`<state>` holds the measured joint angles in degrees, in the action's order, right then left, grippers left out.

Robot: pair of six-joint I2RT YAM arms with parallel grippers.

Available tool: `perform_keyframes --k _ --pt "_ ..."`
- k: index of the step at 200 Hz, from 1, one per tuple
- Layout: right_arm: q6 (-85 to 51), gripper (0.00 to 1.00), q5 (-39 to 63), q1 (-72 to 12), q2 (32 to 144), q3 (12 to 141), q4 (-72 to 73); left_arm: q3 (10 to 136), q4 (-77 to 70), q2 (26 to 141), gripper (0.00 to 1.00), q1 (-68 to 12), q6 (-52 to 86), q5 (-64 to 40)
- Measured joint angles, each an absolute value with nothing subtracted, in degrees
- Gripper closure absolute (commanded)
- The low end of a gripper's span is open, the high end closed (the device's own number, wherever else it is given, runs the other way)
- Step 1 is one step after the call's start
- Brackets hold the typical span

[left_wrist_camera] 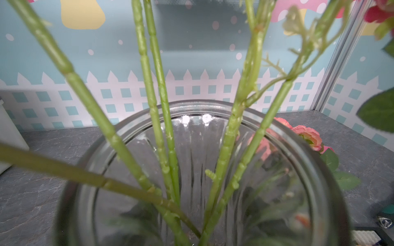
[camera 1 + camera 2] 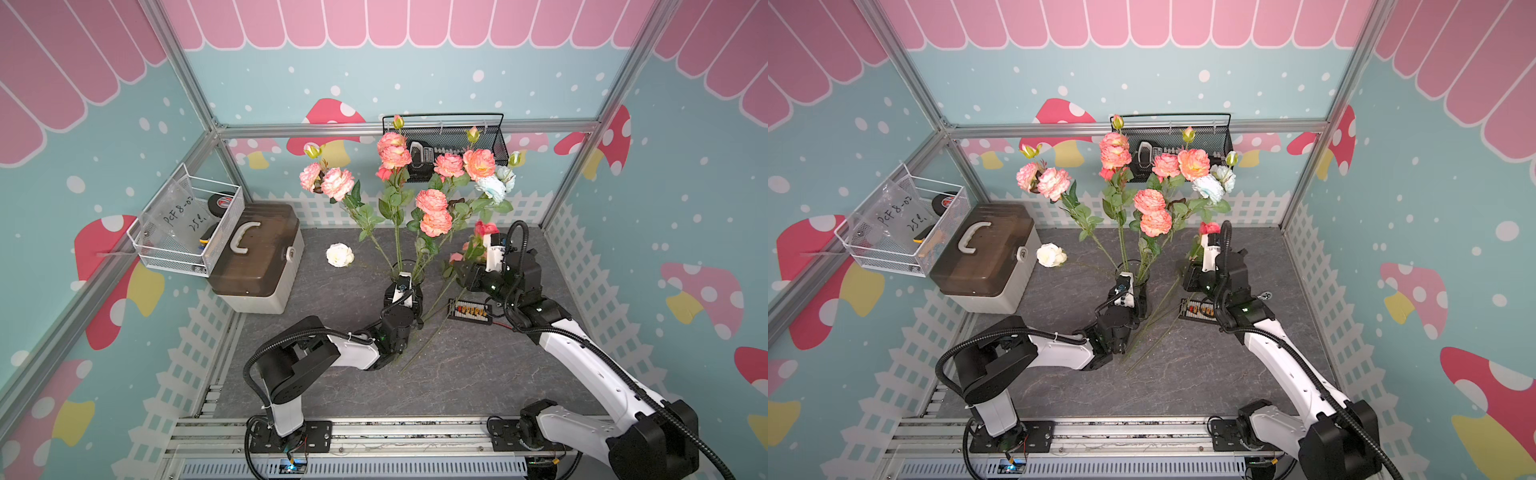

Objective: Pick out pink flowers from the vase
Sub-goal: Pick up the flower from the vase.

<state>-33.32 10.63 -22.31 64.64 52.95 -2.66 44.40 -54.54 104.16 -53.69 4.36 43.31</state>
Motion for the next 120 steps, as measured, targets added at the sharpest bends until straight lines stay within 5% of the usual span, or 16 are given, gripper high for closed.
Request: perform_keyframes --k 56,120 --pt "-29.1 0.56 8.8 -23.3 67.4 57.5 -6.2 44.4 -54.6 104.2 1.0 -53.7 4.3 43.3" --pt "-18.9 0.59 23.5 -32.2 70.9 67.3 -8.7 44.4 -54.6 104.2 1.0 -53.7 4.4 43.3"
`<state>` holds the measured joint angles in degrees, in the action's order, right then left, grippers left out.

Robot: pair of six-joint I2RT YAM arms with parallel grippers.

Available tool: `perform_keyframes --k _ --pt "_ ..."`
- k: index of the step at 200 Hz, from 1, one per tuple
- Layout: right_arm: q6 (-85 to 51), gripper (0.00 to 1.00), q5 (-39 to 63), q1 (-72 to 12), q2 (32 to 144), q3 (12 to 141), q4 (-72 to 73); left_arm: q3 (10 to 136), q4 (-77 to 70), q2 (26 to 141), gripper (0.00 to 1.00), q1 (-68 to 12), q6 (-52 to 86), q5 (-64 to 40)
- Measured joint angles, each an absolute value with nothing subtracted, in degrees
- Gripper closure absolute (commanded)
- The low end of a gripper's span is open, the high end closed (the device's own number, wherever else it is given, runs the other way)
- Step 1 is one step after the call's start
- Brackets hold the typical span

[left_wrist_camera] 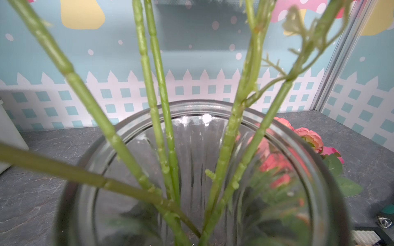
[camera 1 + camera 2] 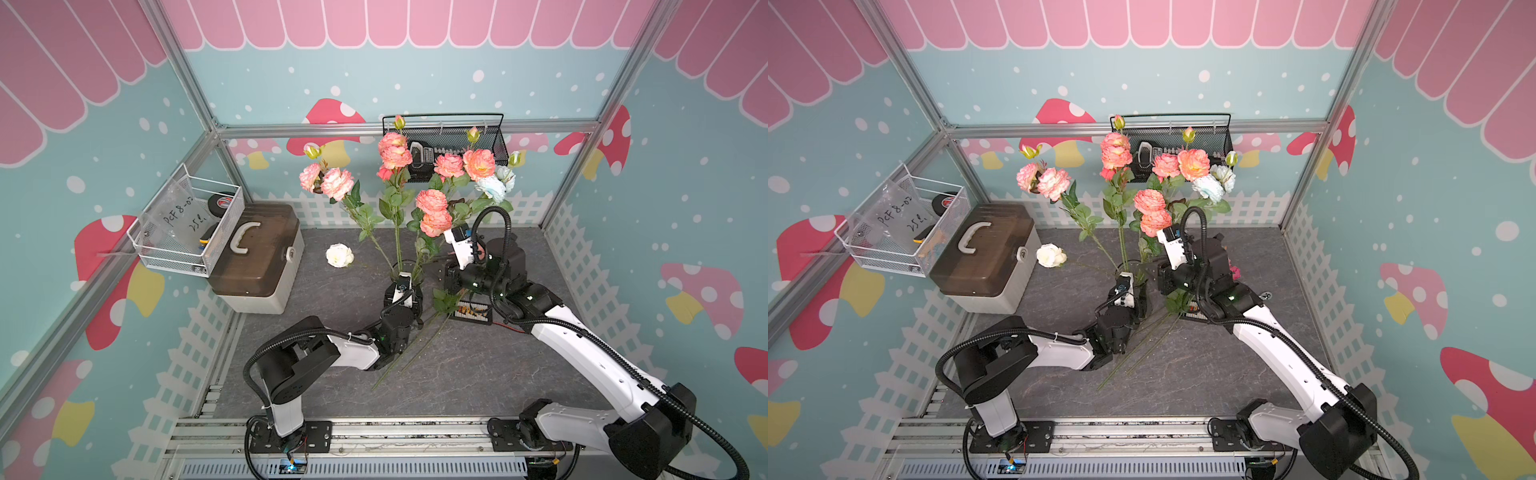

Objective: Pick out pink flowers from the vase
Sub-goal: Pick up the flower from the vase.

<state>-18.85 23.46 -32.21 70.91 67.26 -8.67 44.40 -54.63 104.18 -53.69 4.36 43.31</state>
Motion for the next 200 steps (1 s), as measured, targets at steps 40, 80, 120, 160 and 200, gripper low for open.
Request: perform_keyframes --k 40,80,120,160,200 --pt "-15.2 0.59 26.0 -35.7 80.4 78.5 -9.0 44.4 -54.7 104.2 1.0 -53.7 4.4 43.3" --pt "-13.4 0.58 24.3 -37.1 95.2 90.0 -11.1 44.4 -54.8 104.3 1.0 -53.7 4.3 43.3" --pt "-12.1 0.68 22.0 -37.2 104.7 96.4 -12.9 44.4 -54.8 104.3 1.0 -53.7 4.4 43.3" --pt "-11.2 0.97 21.6 -37.3 105.5 96.4 -14.1 44.4 -54.8 104.3 1.0 -53.7 4.4 43.3" --pt "-9.8 1.0 21.3 -37.3 102.4 96.4 -14.5 44.4 -54.8 104.3 1.0 -53.7 4.4 43.3"
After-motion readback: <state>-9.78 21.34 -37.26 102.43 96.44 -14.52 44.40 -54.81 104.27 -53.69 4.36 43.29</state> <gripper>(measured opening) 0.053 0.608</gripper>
